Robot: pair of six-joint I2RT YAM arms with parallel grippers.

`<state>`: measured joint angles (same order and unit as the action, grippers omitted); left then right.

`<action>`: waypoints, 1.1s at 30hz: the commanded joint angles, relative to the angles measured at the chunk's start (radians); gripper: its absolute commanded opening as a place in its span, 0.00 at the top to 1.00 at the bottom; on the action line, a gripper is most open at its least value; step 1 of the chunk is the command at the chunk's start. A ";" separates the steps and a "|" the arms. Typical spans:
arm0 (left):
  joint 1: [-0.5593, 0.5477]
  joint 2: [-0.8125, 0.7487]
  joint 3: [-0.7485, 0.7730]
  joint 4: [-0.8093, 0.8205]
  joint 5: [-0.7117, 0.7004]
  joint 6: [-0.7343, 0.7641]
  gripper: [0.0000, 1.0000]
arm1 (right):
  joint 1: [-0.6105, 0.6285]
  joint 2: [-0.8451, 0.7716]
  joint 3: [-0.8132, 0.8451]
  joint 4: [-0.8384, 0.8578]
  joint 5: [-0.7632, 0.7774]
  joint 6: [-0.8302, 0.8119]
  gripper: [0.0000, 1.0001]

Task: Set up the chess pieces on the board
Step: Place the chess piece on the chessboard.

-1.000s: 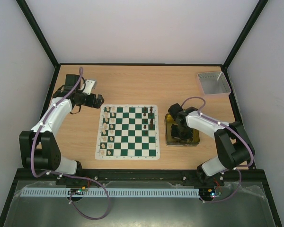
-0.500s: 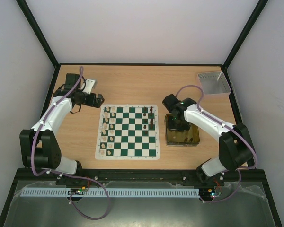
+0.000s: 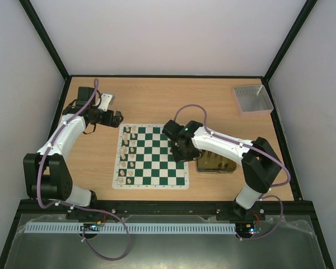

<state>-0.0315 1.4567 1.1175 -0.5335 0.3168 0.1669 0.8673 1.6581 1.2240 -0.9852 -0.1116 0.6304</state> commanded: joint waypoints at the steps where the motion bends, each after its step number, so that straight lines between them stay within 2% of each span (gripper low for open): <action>1: 0.005 0.002 0.024 -0.009 0.001 -0.004 0.01 | 0.047 0.033 -0.003 0.033 -0.021 -0.039 0.96; 16: 0.005 -0.016 0.009 -0.005 -0.010 -0.004 0.01 | 0.098 0.146 -0.013 0.149 -0.049 -0.047 0.97; 33: 0.005 -0.022 -0.003 0.000 -0.010 0.000 0.01 | 0.097 0.206 0.015 0.157 -0.037 -0.037 0.96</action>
<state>-0.0315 1.4563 1.1175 -0.5327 0.3096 0.1669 0.9577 1.8442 1.2198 -0.8242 -0.1627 0.5903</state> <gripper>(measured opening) 0.991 0.057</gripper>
